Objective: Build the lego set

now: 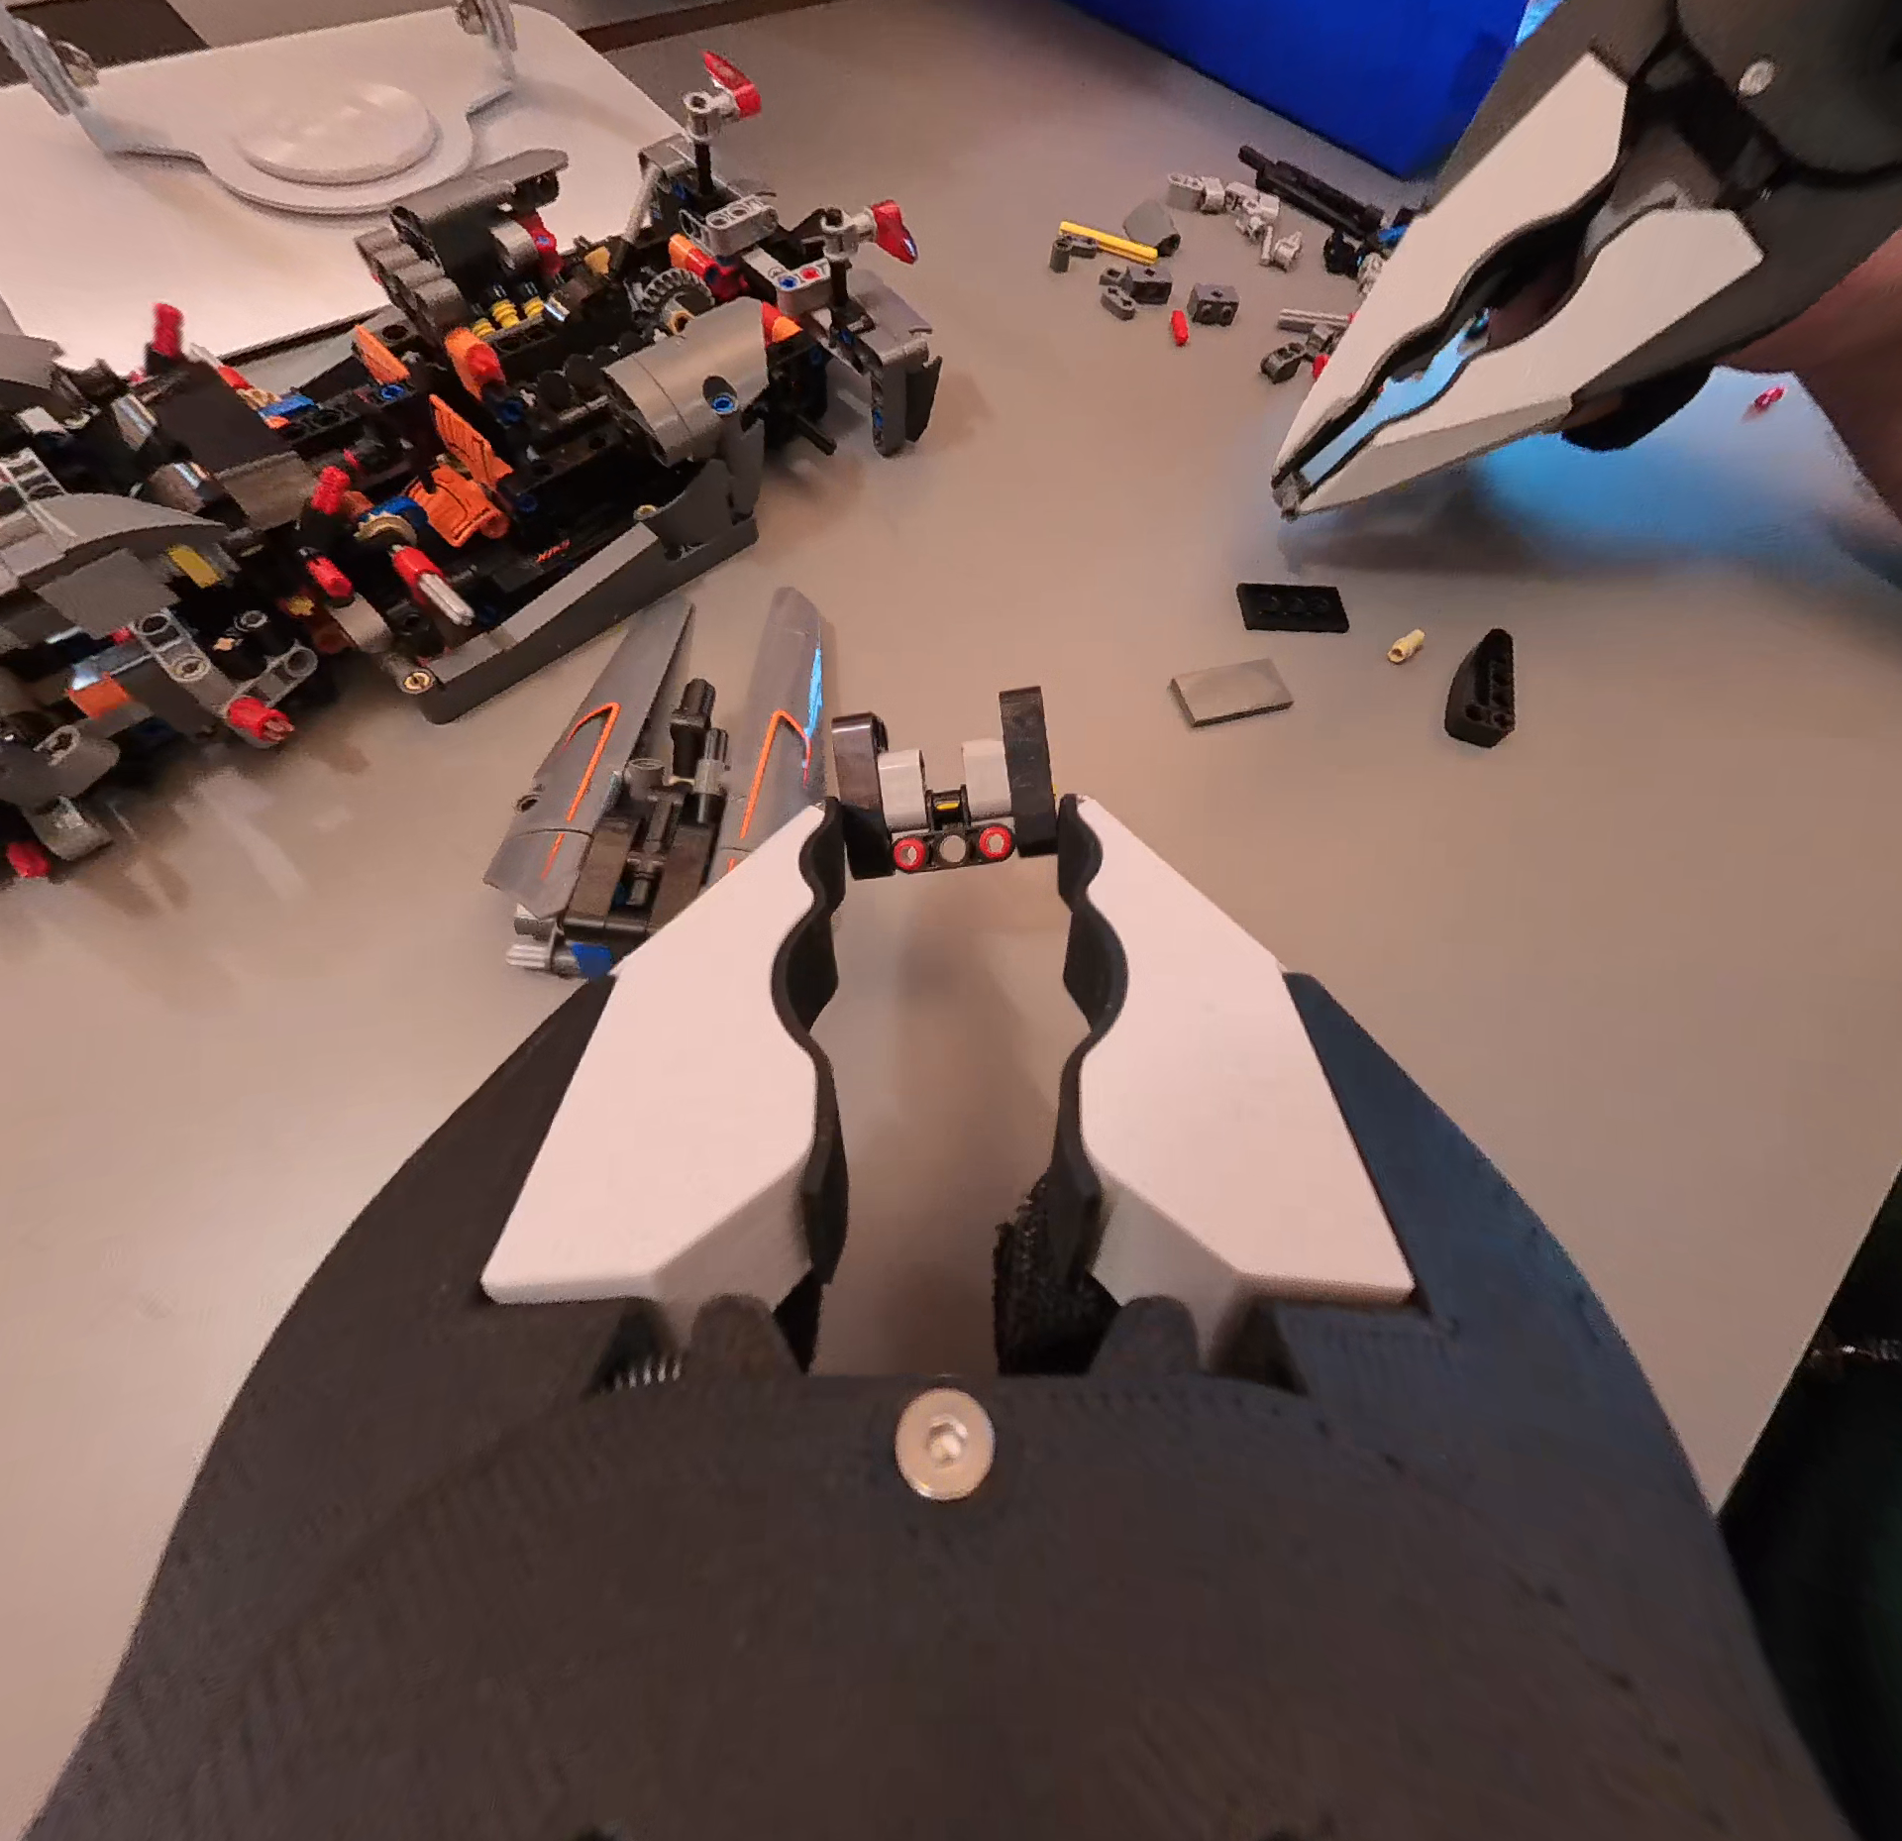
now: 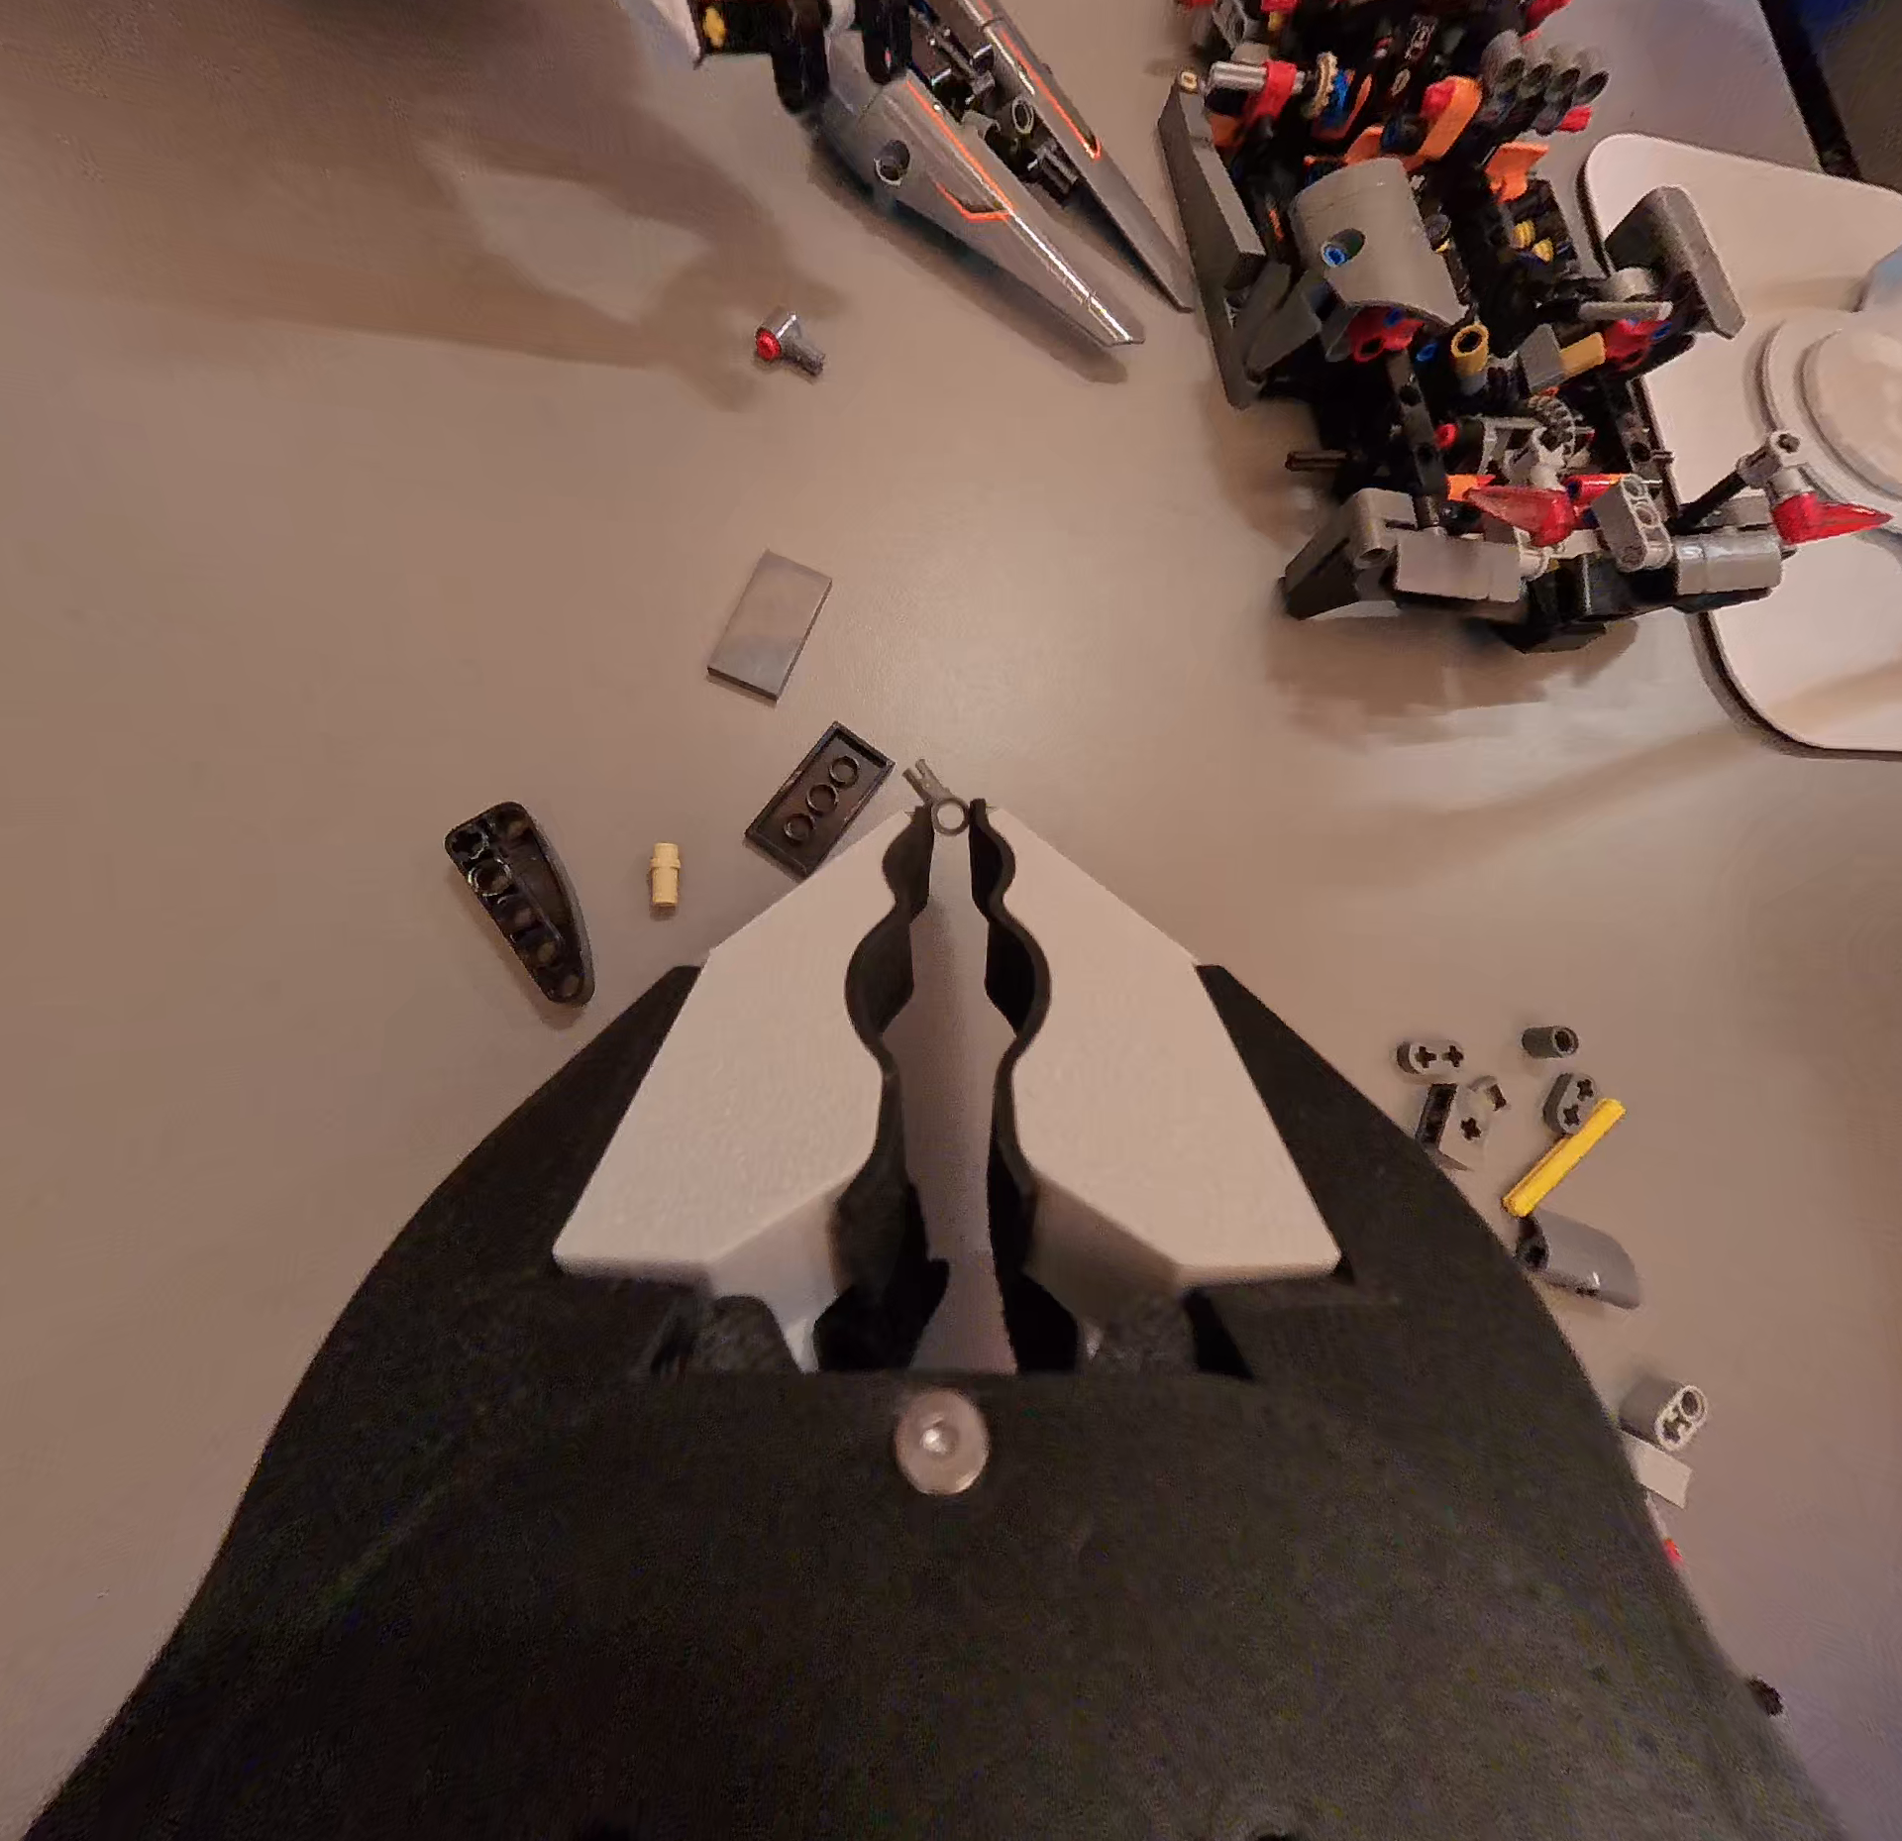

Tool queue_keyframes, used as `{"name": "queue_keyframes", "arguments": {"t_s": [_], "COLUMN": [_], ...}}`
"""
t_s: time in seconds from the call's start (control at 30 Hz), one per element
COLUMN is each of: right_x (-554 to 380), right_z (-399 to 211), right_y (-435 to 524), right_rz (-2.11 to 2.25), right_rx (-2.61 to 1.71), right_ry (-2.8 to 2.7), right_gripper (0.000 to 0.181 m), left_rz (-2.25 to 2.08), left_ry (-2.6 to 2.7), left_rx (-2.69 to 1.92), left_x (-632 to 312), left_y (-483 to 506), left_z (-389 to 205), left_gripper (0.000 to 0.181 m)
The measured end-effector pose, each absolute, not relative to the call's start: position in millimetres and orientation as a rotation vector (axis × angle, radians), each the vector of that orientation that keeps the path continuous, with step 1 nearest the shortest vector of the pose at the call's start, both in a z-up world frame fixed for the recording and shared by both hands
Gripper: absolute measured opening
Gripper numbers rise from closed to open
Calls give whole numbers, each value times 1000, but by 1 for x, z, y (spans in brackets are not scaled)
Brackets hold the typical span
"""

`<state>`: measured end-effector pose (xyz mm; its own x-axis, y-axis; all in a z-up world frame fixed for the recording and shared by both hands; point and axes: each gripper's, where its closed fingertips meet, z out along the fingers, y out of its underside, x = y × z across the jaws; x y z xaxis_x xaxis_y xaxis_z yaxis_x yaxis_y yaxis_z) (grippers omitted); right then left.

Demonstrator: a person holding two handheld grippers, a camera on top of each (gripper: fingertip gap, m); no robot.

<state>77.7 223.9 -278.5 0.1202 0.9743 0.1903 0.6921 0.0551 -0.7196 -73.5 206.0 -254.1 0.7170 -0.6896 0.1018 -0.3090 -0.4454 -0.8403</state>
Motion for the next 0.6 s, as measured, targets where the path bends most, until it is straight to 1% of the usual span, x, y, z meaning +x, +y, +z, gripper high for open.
{"name": "queue_keyframes", "arguments": {"t_s": [0.2, 0.6], "right_x": [79, 82], "right_z": [-284, -295], "right_y": [224, 220], "right_rz": [469, 430], "right_rx": [-1711, -1740], "right_ry": [-1664, -1719], "right_gripper": [5, 5], "left_rz": [-630, -626], "left_ry": [677, 668], "left_rx": [-2041, -2027], "left_x": [-78, -79], "left_y": [210, 213], "left_z": [-247, -246], "left_gripper": [39, 39]}}
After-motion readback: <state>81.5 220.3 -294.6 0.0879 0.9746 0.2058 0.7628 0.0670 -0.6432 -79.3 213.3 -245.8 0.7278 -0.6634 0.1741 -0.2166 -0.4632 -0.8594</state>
